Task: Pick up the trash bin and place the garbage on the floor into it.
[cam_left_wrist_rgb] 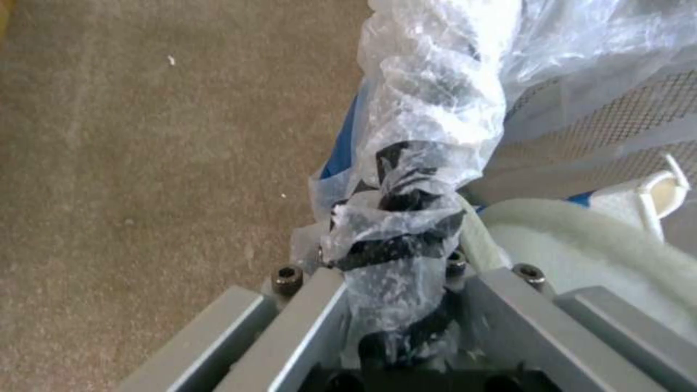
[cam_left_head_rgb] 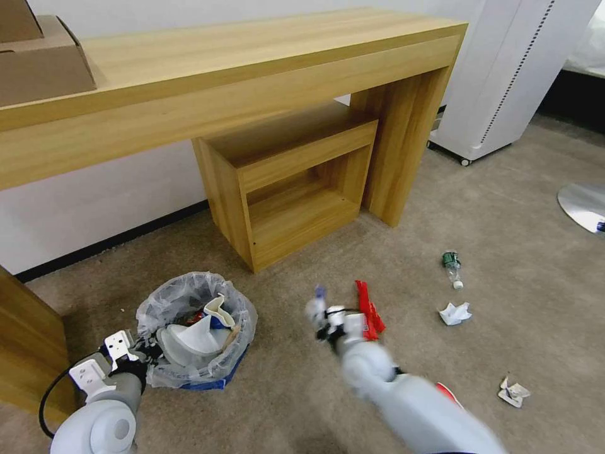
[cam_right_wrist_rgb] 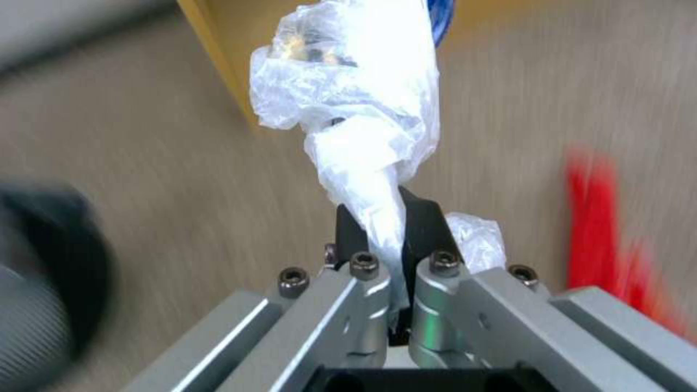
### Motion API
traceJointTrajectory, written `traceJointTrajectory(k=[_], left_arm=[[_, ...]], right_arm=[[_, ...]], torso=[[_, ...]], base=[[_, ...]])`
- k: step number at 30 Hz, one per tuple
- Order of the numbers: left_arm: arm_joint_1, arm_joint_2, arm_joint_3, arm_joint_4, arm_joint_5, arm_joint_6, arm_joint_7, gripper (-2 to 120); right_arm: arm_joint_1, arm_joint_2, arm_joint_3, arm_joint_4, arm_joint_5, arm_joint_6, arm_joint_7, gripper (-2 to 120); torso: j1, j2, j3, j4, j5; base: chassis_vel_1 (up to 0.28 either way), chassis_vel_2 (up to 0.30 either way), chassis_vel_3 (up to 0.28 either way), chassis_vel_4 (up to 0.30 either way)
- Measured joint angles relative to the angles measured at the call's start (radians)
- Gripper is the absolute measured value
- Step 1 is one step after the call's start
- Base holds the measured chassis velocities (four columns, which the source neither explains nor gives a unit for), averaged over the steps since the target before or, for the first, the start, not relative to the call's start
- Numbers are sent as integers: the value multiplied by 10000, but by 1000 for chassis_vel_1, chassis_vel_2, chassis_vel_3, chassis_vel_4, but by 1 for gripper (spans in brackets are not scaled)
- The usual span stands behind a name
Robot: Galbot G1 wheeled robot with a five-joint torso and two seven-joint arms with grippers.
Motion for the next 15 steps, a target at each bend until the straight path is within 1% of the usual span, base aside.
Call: traceJointTrajectory(k=[1,3,4,6,7,9,11,12,15], left_arm=[[-9,-20,18,14,28,-1,-2,0],[-16,-55,64,15,53,-1,-3,0],[-16,-55,64,15,53,-1,-3,0],[-17,-72,80,-26,68,-1,-6,0],[-15,-76,83,-52,68,-1,-6,0],[-11,-78,85,-82,68,-1,-8,0],[7,-88,85,-162,69,12,-25,0],[7,-88,85,-162,69,12,-25,0],[23,-150,96,-273,89,40,-44,0]], right_arm=[[-38,-432,210,687,-389,331,-255,0],[135,-1113,255,1910,-768,772,-627,0],[135,-1113,255,1910,-768,772,-627,0],[530,-1542,26,2867,-710,1019,-962,0],[711,-1658,-119,3147,-653,1088,-1108,0],[907,-1762,-263,3371,-569,1156,-1312,0],[1762,-1942,-1019,3764,-283,1405,-1785,0],[1762,-1942,-1019,3764,-283,1405,-1785,0],[2901,-1842,-2418,3903,315,1344,-1837,0]], torso=[[0,1,0,1,-2],[0,1,0,4,-1],[0,1,0,4,-1],[0,2,0,3,-6],[0,1,0,4,-3],[0,1,0,4,-4],[0,2,0,4,-4],[0,2,0,4,-4],[0,1,1,6,-5]], base=[[0,0,0,0],[0,0,0,0],[0,0,0,0],[0,0,0,0],[0,0,0,0],[0,0,0,0],[0,0,0,0],[0,0,0,0],[0,0,0,0]])
